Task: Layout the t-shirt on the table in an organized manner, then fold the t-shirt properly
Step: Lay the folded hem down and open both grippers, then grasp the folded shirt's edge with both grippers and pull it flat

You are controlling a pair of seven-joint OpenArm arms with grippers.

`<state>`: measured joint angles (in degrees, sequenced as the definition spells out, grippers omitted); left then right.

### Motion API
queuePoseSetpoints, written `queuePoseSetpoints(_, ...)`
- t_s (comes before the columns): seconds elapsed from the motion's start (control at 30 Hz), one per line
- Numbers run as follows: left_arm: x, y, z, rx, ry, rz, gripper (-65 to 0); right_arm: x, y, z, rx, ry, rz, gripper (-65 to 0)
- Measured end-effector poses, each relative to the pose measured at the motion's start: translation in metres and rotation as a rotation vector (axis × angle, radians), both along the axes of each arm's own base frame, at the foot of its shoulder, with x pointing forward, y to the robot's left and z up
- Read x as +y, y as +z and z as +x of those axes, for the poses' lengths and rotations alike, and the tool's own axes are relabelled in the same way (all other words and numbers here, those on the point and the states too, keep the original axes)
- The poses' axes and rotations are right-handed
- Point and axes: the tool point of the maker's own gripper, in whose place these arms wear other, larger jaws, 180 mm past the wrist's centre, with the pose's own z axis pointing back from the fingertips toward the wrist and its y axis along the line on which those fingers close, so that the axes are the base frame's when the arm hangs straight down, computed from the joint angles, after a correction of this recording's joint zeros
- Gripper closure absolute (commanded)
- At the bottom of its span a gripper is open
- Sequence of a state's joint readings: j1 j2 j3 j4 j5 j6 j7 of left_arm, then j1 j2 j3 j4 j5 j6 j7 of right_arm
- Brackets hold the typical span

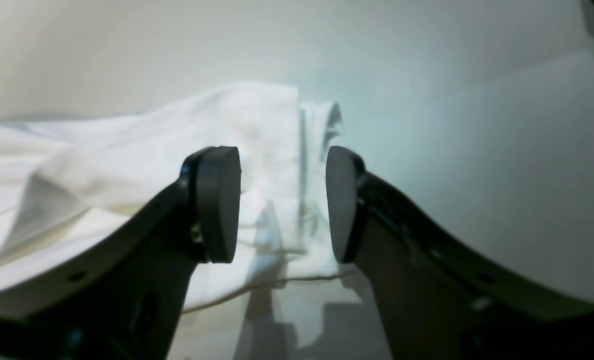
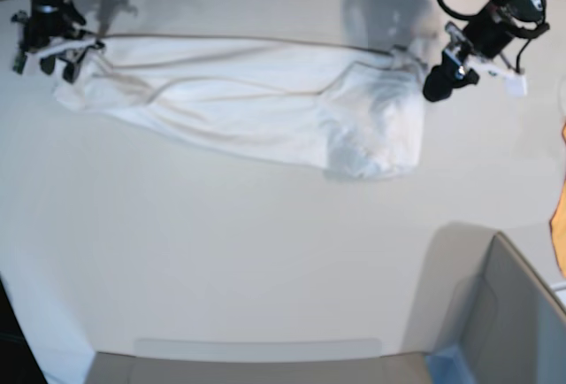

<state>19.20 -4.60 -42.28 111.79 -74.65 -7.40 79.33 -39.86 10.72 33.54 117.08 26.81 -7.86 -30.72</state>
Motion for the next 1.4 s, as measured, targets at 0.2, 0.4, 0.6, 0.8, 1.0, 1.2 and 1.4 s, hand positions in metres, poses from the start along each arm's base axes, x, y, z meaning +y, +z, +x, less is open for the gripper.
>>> queuePoseSetpoints(0.2, 0.008, 0.005, 0.0, -0.021, 0.024, -0.001, -18.3, 0.018, 0.015, 0.034, -0.108, 0.053, 0.003, -28.5)
queuePoseSetpoints(0.4, -0.076, 0.03, 0.046, -0.146, -0.239, -0.084, -14.1, 0.061, 0.042, 0.088, -0.252, 0.16, 0.069, -27.5)
queuePoseSetpoints(0.6, -0.118, 0.011, 0.059, -0.077, -0.365, 0.035, 0.0, 0.09, 0.03, 0.098, -0.173, 0.201, 0.161, -6.5)
queuePoseSetpoints(0.8, -0.132, 0.004, 0.084, -0.069, -0.428, 0.208, 0.0, 0.11, 0.033, 0.115, -0.14, 0.22, 0.234, 0.0)
queuePoseSetpoints(1.0, -0.117, -0.072, 0.077, 0.149, -0.424, 0.334, 0.0, 0.154, 0.023, 0.11, -0.055, 0.349, 0.296, 0.0)
queuePoseSetpoints(1.2, -0.094, -0.094, 0.083, 0.177, -0.362, 0.363, 0.0, 0.161, 0.008, 0.102, 0.023, 0.349, 0.331, 0.0)
queuePoseSetpoints(1.4, -0.094, -0.12, 0.098, 0.159, -0.281, 0.287, 0.0, 0.168, -0.013, 0.081, 0.183, 0.372, 0.364, 0.0)
